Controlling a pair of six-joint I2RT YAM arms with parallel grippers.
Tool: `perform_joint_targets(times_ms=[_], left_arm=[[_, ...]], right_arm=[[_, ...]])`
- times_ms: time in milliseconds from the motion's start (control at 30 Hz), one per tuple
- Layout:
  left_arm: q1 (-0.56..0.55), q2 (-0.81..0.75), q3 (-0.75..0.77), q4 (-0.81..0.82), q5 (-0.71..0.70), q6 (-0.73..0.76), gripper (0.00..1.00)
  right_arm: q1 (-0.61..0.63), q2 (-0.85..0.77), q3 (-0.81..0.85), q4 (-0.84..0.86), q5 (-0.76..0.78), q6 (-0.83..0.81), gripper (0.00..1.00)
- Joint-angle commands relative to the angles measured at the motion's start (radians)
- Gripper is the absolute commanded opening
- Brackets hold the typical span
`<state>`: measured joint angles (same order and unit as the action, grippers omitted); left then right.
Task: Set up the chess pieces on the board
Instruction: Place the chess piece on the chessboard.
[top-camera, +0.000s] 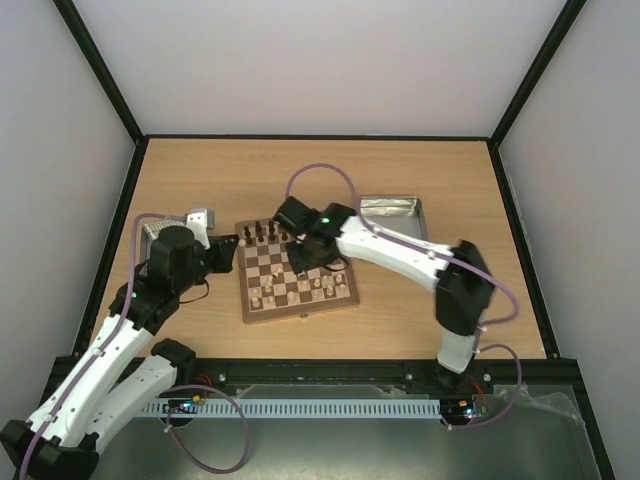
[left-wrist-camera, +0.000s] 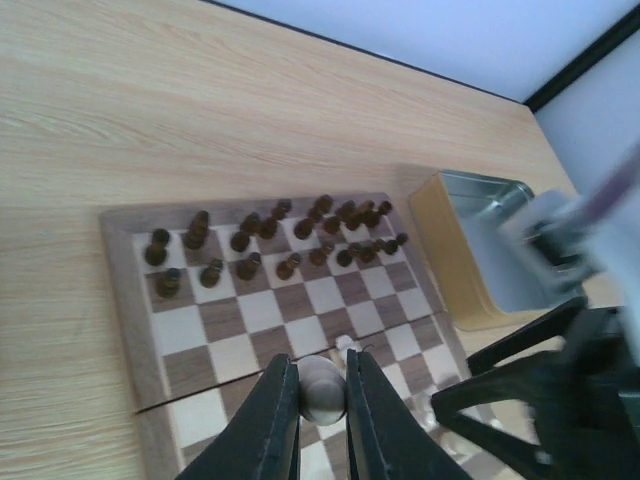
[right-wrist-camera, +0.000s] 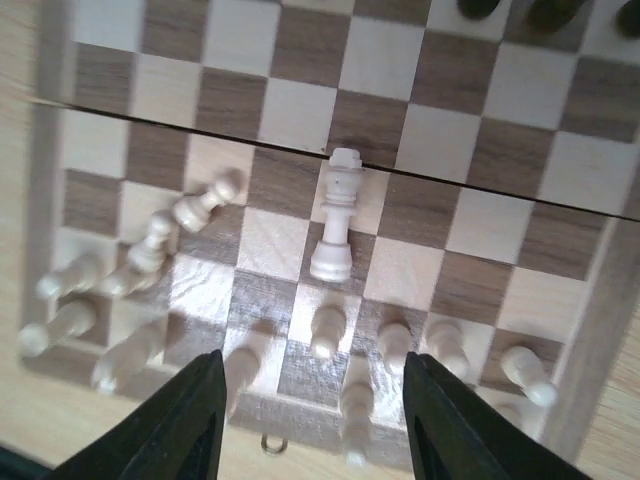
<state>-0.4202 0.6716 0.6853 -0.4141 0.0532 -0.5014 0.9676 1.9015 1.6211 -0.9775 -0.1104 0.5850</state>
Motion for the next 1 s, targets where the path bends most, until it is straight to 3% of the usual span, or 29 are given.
perform_joint_targets(times_ms=[0,200,500,700,867,933,967], left_arm=[[0.006,0.058,0.017,0.067,0.139,-0.045,0.02],[0.009,0.158,0.067,0.142,0.384,-0.183,0.02],[0.010,0.272,0.123,0.169,0.624,-0.273,0.03],[0.011,0.293,0.148,0.147,0.657,-0.278,0.03],[0.011,0.290,0.150,0.147,0.665,-0.292,0.04],[0.011,0.292,0.150,0.146,0.669,-0.296,0.07],[0.011,0.293,0.151,0.140,0.669,-0.295,0.14]], right_arm=[[-0.004,-0.258,-0.213,0.330,0.026,-0.044,0.50],[-0.003,-0.504,-0.525,0.791,-0.152,-0.151,0.65],[0.002,-0.555,-0.588,0.884,-0.203,-0.318,0.66],[0.001,-0.541,-0.575,0.882,-0.201,-0.377,0.50],[0.001,-0.539,-0.576,0.869,-0.210,-0.397,0.16],[0.001,-0.543,-0.580,0.878,-0.207,-0.400,0.09],[0.001,-0.546,-0.584,0.885,-0.201,-0.403,0.07]])
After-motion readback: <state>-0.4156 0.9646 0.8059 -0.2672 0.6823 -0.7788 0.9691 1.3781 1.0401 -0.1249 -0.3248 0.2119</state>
